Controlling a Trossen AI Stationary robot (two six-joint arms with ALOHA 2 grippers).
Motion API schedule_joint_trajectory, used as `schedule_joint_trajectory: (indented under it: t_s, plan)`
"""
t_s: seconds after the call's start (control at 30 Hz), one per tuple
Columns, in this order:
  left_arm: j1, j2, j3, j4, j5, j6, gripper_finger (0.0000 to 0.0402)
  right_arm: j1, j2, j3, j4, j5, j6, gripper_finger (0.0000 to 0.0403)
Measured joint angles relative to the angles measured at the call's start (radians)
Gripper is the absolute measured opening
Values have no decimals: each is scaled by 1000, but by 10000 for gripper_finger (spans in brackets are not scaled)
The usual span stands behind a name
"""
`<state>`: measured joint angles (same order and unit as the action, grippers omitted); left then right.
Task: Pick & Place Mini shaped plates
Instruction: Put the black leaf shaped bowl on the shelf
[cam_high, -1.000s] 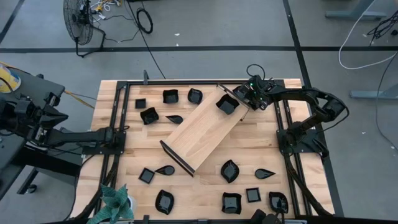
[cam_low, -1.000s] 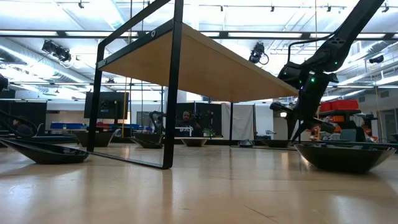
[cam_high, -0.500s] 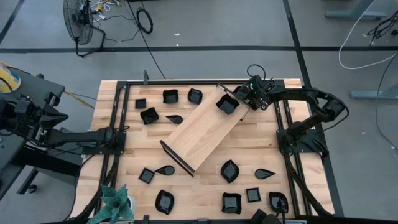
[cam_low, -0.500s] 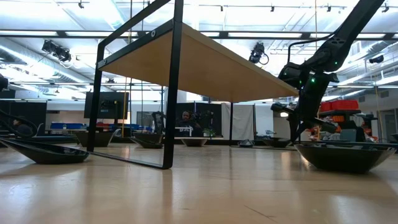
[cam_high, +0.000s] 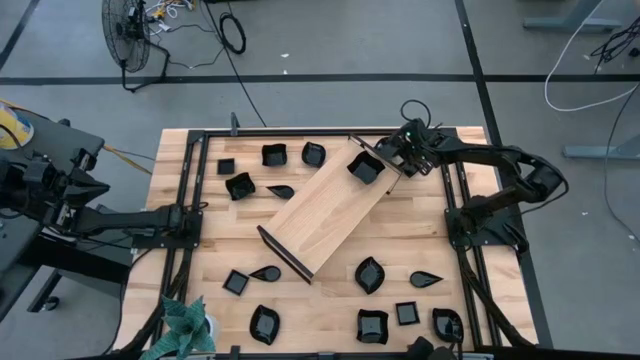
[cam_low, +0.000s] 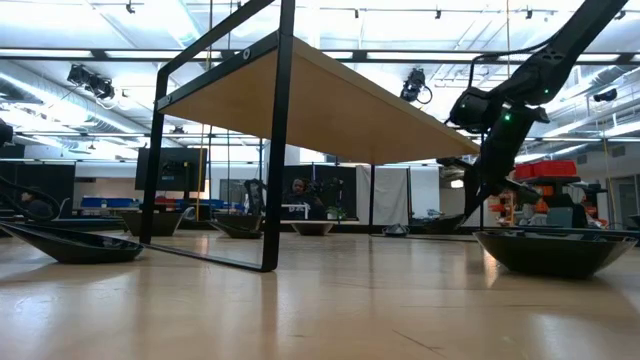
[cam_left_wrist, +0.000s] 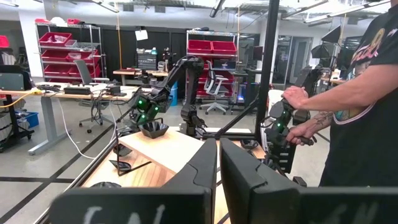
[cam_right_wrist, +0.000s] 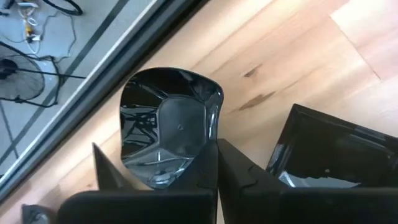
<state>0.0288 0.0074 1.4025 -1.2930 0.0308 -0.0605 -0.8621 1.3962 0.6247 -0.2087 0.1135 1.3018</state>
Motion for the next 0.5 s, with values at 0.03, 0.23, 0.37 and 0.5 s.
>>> schedule_joint_trajectory:
  t_s: [0.03, 0.23, 0.37, 0.5]
  plan:
    - [0, 0, 0, 0, 0, 0, 25, 0, -8, 0, -2, 0, 0, 0]
    - [0, 0, 0, 0, 0, 0, 25, -8, -66, 0, -19, 7, 0, 0]
    - [0, 0, 0, 0, 0, 0, 25, -26, -124, 0, -40, 27, -1, 0]
    - [0, 0, 0, 0, 0, 0, 25, -57, -179, 0, -41, 29, -7, 0]
